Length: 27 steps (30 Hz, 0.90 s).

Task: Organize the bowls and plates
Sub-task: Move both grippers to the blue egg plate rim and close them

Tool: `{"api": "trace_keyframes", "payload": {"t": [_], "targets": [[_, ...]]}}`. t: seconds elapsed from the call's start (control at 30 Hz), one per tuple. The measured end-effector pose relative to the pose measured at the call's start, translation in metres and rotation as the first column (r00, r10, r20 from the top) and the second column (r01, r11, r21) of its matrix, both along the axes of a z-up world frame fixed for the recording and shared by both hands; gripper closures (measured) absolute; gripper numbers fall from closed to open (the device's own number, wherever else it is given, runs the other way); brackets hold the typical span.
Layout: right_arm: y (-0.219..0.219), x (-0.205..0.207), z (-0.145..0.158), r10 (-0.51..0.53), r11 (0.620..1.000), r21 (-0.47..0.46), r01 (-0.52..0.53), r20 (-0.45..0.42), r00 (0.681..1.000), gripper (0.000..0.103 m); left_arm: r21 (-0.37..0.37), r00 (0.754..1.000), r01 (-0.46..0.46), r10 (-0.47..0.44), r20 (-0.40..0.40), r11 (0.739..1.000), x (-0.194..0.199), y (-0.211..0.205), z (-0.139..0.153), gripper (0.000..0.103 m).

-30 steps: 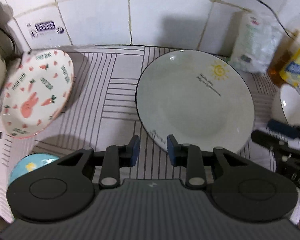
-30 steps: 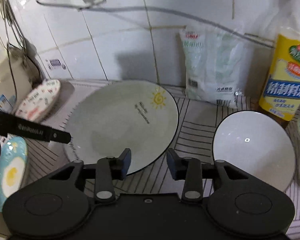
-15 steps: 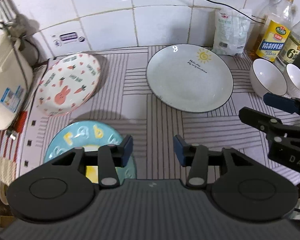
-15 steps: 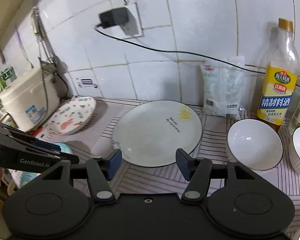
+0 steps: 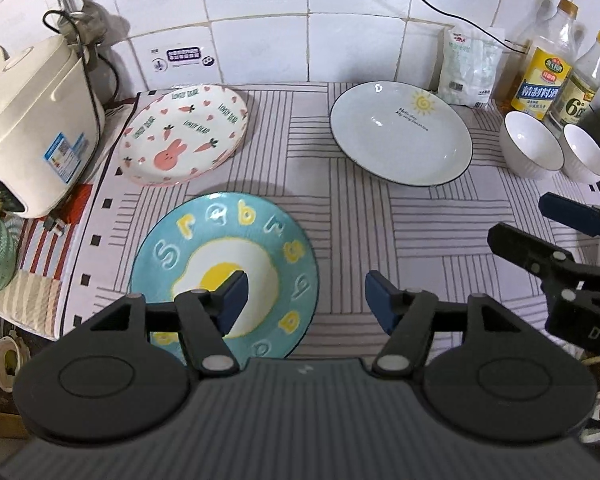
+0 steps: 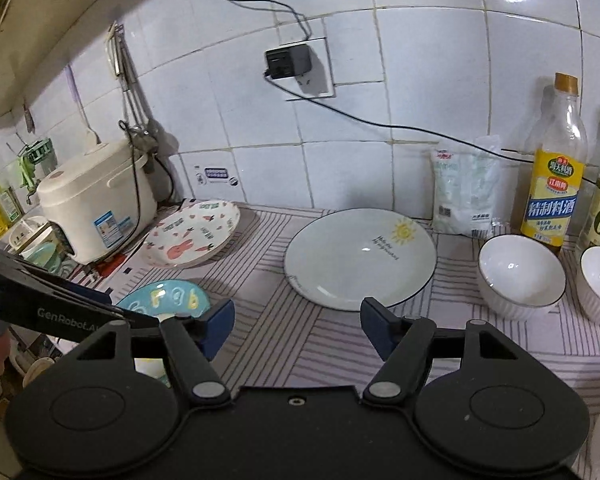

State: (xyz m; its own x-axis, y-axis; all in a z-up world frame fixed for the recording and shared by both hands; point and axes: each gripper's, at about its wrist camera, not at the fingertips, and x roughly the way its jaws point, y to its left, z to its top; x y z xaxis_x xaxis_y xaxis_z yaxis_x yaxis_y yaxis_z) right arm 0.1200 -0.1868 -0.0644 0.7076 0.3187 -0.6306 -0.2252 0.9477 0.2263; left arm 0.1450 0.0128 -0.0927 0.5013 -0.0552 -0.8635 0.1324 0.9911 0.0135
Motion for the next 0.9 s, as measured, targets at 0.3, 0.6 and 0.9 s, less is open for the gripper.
{"api": "trace_keyframes", "payload": {"t": [0.3, 0.6, 0.9], "targets": [[0.038, -0.025, 0.001, 0.013, 1.000, 0.000, -0.013, 0.010, 1.000, 0.020, 0.041, 1.000, -0.005, 0.004, 0.022, 0.999, -0.020, 0.036, -0.006, 0.036], [0.078, -0.035, -0.026, 0.034, 0.999, -0.011, -0.034, 0.012, 0.999, 0.013, 0.036, 0.999, -0.018, 0.017, 0.039, 0.999, -0.021, 0.084, -0.029, 0.016], [0.091, -0.021, -0.075, 0.011, 0.994, 0.106, -0.003, -0.074, 0.997, 0.013, 0.048, 0.999, -0.030, 0.028, 0.044, 0.998, -0.007, 0.111, -0.055, 0.015]]}}
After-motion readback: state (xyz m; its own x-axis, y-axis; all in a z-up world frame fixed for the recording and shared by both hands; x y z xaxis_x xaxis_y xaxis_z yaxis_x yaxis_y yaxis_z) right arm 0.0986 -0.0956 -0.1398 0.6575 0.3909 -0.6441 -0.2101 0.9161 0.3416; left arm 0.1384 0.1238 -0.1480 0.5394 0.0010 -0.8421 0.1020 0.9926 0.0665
